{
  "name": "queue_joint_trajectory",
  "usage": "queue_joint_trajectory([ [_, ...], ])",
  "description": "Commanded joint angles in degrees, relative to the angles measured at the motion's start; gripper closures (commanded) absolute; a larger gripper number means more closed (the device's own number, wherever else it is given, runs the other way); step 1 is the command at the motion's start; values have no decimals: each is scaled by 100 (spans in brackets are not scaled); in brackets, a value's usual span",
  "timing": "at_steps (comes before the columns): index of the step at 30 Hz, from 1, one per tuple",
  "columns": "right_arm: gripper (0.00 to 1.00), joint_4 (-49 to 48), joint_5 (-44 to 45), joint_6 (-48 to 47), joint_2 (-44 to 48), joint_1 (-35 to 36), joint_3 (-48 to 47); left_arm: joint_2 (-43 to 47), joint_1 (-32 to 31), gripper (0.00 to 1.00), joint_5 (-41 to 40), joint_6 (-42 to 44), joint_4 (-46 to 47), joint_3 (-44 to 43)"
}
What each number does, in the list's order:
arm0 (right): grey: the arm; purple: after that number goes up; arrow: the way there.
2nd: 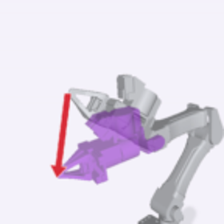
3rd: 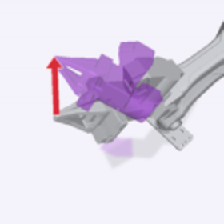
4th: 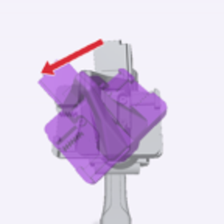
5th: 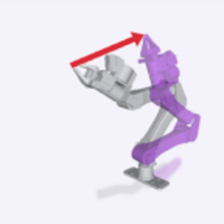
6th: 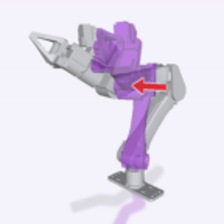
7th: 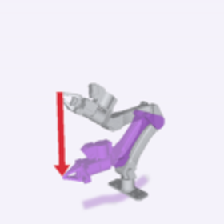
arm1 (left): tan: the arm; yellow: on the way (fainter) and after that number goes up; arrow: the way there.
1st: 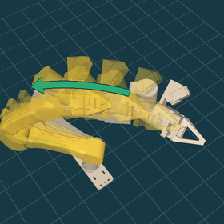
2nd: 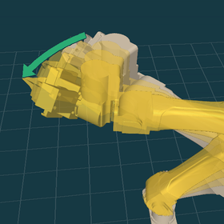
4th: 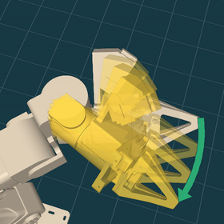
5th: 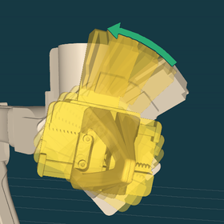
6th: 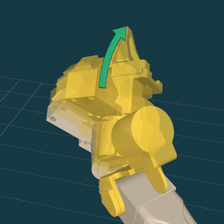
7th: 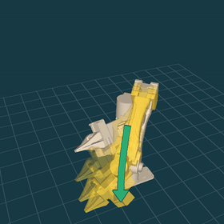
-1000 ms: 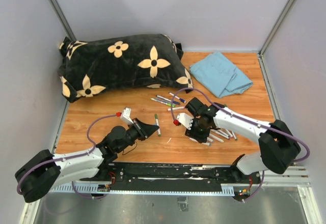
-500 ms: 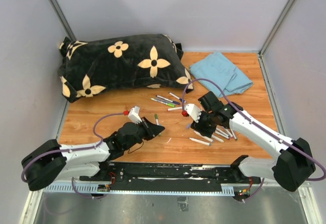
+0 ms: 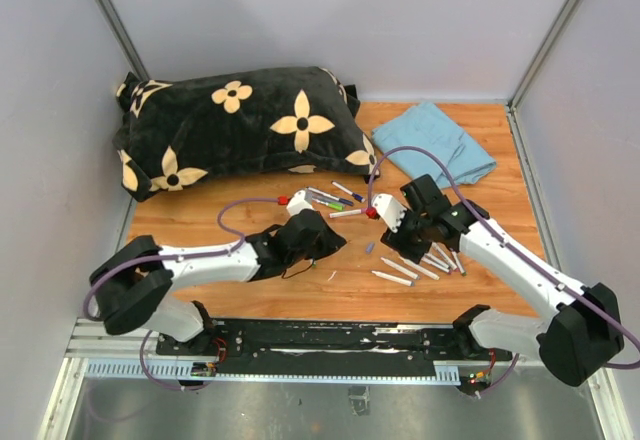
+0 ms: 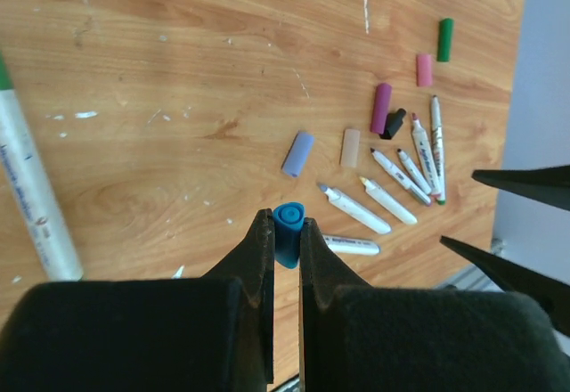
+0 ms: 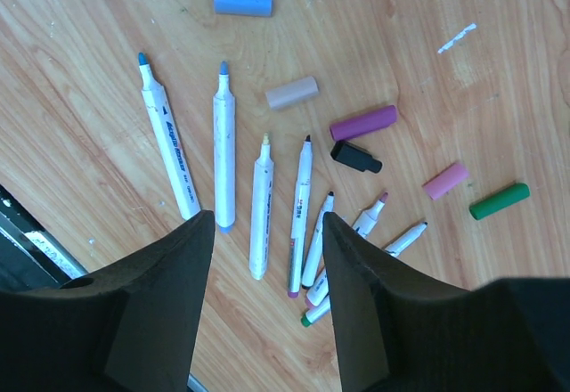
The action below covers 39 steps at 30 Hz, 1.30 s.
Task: Open the pen caps
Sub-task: Place the pen at the center of the board, then place the pen cap at the center of the board.
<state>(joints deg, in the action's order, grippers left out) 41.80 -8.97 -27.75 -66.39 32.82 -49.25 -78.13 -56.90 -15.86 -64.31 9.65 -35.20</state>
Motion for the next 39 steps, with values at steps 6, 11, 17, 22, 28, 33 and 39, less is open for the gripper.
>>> queue_joint_trajectory([
  [6,46,-110,174,93,235,-236,-41,-1671,-147,100,15,253,-1488,-1578],
  [11,46,-139,195,94,282,-274,-26,-2209,-242,100,-1,373,-1785,-2113],
  [17,46,-148,189,94,329,-284,-19,-2385,-291,93,-70,401,-1979,-2314],
  [22,46,-154,180,90,346,-284,-16,-2452,-296,79,-61,434,-2090,-2406],
  [28,46,-148,168,92,354,-285,-14,-2451,-296,67,-49,463,-2100,-2399],
  [33,46,-148,152,87,363,-287,-18,-2414,-303,65,-36,484,-2117,-2412],
  [39,43,-152,93,76,400,-285,-15,-2141,-298,55,-155,538,-2204,-2401],
])
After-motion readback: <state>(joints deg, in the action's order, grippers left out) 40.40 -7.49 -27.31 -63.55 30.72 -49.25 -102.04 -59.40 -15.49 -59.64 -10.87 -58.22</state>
